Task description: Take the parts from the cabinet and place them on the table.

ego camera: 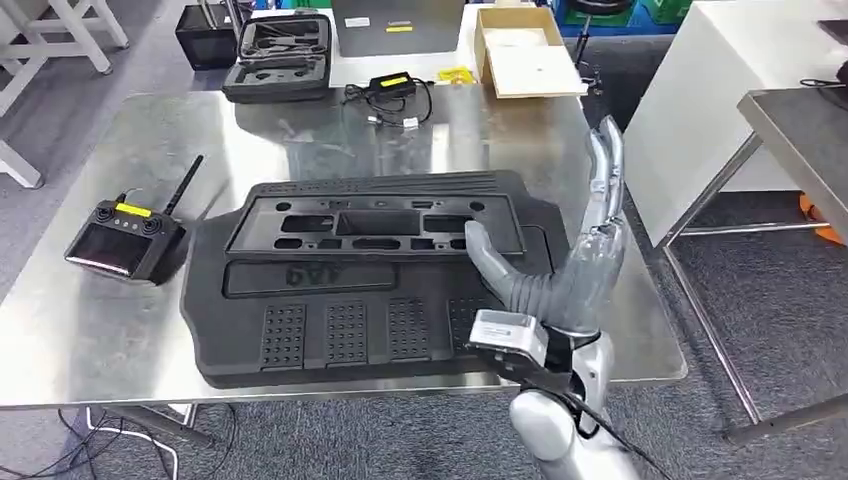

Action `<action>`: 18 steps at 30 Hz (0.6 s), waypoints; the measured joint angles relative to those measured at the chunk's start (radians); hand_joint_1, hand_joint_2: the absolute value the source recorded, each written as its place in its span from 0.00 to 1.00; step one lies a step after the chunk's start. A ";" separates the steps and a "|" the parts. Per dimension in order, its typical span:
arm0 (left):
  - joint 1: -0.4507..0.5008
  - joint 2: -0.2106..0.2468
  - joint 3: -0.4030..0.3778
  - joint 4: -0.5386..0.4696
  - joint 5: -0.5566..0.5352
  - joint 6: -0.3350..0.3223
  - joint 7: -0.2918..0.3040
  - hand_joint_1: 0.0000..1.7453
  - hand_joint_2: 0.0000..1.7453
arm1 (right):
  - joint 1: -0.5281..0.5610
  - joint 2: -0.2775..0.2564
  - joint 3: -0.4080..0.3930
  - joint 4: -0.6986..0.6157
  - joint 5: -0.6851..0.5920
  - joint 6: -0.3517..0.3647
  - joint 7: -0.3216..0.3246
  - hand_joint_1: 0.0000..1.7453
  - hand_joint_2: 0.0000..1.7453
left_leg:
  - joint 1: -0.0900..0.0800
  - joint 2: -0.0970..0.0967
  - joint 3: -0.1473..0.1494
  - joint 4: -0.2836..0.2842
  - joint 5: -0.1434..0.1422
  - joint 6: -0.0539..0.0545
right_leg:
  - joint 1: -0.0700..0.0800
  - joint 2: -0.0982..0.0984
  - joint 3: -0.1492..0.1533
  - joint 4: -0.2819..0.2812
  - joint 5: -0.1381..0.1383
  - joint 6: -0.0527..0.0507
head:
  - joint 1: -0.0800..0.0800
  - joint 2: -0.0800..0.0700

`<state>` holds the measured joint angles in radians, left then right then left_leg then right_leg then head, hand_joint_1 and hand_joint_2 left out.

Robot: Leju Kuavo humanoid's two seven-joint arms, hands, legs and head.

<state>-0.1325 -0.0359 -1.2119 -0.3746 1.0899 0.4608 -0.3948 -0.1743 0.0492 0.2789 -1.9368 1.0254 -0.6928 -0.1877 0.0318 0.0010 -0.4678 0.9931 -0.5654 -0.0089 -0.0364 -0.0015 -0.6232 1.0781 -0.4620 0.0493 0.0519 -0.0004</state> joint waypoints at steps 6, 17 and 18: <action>0.002 0.000 0.000 0.002 0.009 -0.006 -0.015 0.00 0.00 | 0.053 0.014 -0.007 -0.001 -0.026 -0.001 -0.034 0.00 1.00 | -0.002 -0.003 -0.009 0.029 -0.025 -0.033 | 0.010 0.005 0.004 -0.006 -0.038 -0.048 | -0.009 0.000; 0.007 0.000 0.000 0.002 0.020 -0.006 -0.018 0.00 0.00 | 0.090 0.020 -0.018 -0.001 -0.042 -0.001 -0.036 0.00 1.00 | -0.031 -0.004 -0.023 0.042 -0.008 0.008 | 0.036 0.001 -0.002 -0.006 -0.026 -0.064 | -0.046 0.000; 0.007 0.000 0.000 0.002 0.022 -0.005 -0.019 0.00 0.00 | 0.093 0.021 -0.018 -0.001 -0.051 -0.002 -0.043 0.00 1.00 | -0.035 -0.005 -0.028 0.040 -0.002 0.008 | 0.032 -0.001 -0.002 -0.009 -0.019 -0.057 | -0.047 0.000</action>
<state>-0.1254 -0.0359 -1.2116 -0.3723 1.1120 0.4555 -0.4135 -0.0808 0.0698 0.2609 -1.9379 0.9743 -0.6943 -0.2308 -0.0034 -0.0035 -0.4958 1.0331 -0.5673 -0.0012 -0.0040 -0.0024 -0.6251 1.0694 -0.4812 -0.0078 0.0050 -0.0004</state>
